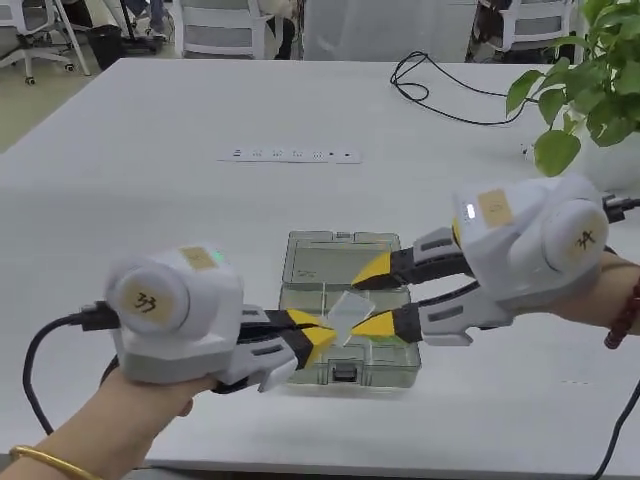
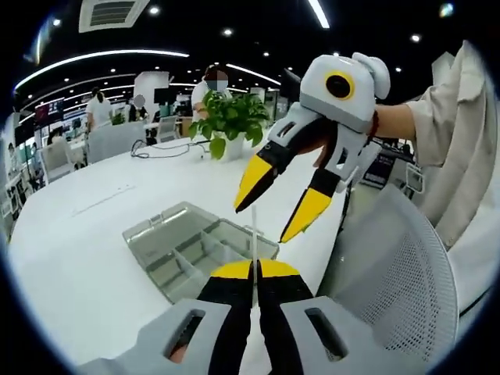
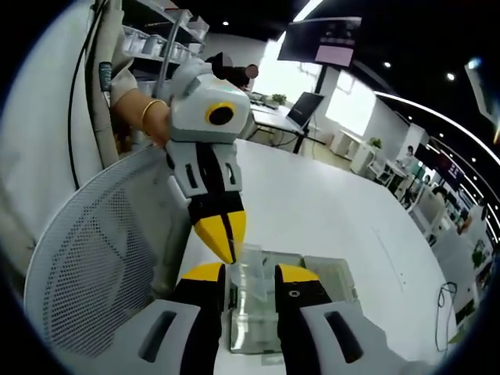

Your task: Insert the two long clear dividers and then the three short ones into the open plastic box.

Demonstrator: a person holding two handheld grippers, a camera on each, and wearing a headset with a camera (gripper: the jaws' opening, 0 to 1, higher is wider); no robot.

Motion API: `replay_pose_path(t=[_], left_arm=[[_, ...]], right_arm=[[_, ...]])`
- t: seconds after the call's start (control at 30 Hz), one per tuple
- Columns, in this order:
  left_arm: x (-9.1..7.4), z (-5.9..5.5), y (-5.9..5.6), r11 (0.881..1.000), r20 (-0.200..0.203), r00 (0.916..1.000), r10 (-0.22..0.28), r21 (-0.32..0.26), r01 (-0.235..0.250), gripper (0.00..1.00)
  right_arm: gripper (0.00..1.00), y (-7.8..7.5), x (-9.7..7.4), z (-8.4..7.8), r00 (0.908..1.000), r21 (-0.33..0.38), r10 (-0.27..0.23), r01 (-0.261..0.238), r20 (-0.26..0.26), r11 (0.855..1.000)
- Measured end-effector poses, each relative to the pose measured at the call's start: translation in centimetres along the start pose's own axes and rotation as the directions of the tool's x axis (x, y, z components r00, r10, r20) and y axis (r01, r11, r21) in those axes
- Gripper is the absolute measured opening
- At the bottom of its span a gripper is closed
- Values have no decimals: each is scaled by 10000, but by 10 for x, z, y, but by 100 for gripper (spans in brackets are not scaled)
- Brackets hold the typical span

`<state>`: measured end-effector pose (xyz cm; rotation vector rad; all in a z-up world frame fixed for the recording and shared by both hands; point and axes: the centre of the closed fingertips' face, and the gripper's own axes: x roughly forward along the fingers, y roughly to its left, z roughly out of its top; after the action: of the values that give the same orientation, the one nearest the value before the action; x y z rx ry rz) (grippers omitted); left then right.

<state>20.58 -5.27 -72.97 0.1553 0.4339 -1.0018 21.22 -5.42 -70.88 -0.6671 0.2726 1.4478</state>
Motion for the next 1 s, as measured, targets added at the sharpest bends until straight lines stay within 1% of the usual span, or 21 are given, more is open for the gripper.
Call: replay_pose_path(t=[0.07, 0.1, 0.13, 0.2, 0.23, 0.37, 0.4, 0.43, 0.47, 0.57, 0.63, 0.7, 0.8, 0.87, 0.97, 1.0], left_arm=[[1, 0, -4, 9991, -101, 9999, -139, 388, 143, 0], [1, -1, -7, 9978, -222, 9995, -232, 622, 245, 0], [1, -1, -8, 9973, -242, 9994, -256, 675, 272, 0], [2, -3, -10, 9944, -379, 9987, -347, 984, 383, 0], [3, -4, -12, 9912, -522, 9977, -432, 1232, 493, 0], [3, -7, -18, 9829, -700, 9953, -671, 1668, 780, 0], [3, -8, -20, 9797, -755, 9943, -752, 1801, 878, 0], [3, -8, -21, 9794, -770, 9939, -791, 1800, 919, 0], [4, -8, -24, 9764, -779, 9923, -968, 1859, 1098, 0], [3, -9, -27, 9680, -870, 9899, -1121, 2156, 1286, 0], [3, -7, -31, 9653, -773, 9881, -1328, 2161, 1466, 0], [3, -7, -36, 9557, -817, 9846, -1545, 2406, 1699, 0], [3, -10, -39, 9464, -984, 9811, -1668, 2630, 1873, 0], [2, -9, -40, 9476, -907, 9801, -1765, 2536, 1941, 0], [1, -11, -43, 9389, -977, 9768, -1907, 2723, 2106, 0], [1, -11, -44, 9387, -987, 9762, -1929, 2713, 2129, 0]], right_arm=[[26, 3, 0, -2, 9998, -24, 214, -214, -47, 9998], [26, 5, 0, -3, 9993, 25, 357, -357, -87, 9994], [26, 6, 0, -4, 9992, 27, 383, -382, -97, 9993], [25, 10, 0, -6, 9977, 69, 669, -669, -141, 9977], [23, 13, 0, -6, 9965, 138, 827, -825, -122, 9965], [21, 21, 2, -11, 9925, 130, 1185, -1182, -283, 9929], [20, 24, 2, -13, 9903, 190, 1359, -1354, -296, 9906], [19, 26, 2, -13, 9890, 227, 1449, -1443, -293, 9893], [19, 28, 2, -14, 9878, 211, 1536, -1531, -273, 9880], [18, 33, 3, -16, 9832, 284, 1802, -1793, -304, 9834], [17, 37, 3, -17, 9794, 343, 1993, -1982, -324, 9796], [15, 40, 3, -18, 9769, 355, 2115, -2103, -317, 9770], [13, 44, 3, -17, 9727, 443, 2306, -2294, -247, 9723], [12, 47, 3, -18, 9699, 437, 2415, -2402, -297, 9698], [8, 49, 2, -19, 9672, 464, 2520, -2505, -309, 9670], [7, 50, 2, -19, 9666, 501, 2545, -2528, -297, 9662]])
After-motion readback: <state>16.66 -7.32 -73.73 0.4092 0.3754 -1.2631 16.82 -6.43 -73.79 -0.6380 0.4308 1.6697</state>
